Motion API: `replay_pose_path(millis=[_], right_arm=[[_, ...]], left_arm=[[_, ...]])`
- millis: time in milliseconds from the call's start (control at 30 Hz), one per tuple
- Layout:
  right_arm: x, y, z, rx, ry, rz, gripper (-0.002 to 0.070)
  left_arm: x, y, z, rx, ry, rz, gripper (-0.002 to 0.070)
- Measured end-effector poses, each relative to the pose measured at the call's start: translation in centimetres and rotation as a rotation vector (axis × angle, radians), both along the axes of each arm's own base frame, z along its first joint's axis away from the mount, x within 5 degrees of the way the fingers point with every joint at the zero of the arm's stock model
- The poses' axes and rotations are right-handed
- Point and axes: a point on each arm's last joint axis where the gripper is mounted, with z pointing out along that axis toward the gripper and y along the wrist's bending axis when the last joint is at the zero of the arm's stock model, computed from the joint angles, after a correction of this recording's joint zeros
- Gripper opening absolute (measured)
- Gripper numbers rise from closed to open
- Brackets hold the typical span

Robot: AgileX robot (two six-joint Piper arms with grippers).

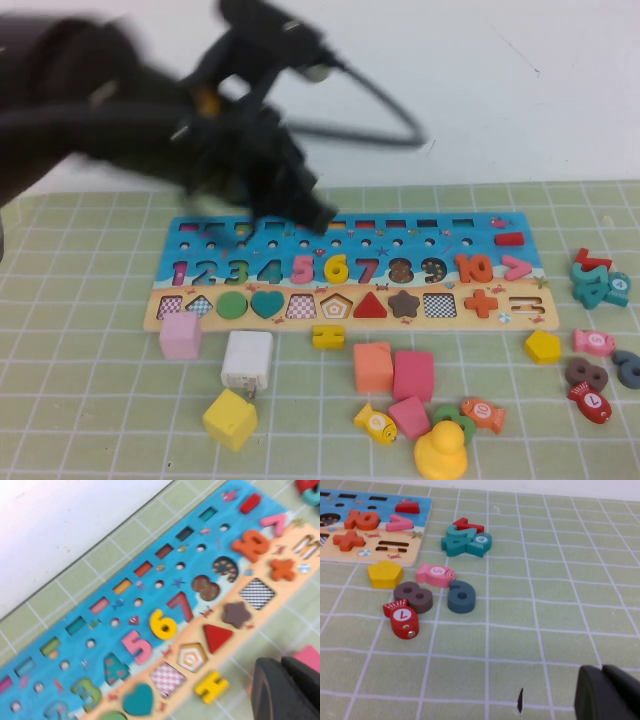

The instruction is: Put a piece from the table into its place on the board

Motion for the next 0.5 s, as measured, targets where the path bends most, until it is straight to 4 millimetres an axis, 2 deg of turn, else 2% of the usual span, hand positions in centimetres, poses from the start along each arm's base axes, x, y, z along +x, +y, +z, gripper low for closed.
replay_pose_path(millis=[233, 500], right_arm=[[0.0, 0.0, 0.0, 0.0, 0.0, 0.0, -0.0001], [0.0, 0.0, 0.0, 0.0, 0.0, 0.0, -0.0001]], left_arm=[[-7.3, 3.8, -1.2, -0.095, -0.023, 0.027, -0.0001], [-13.9, 7.4, -3.1, -0.168, -0.05, 0.054, -0.0001]])
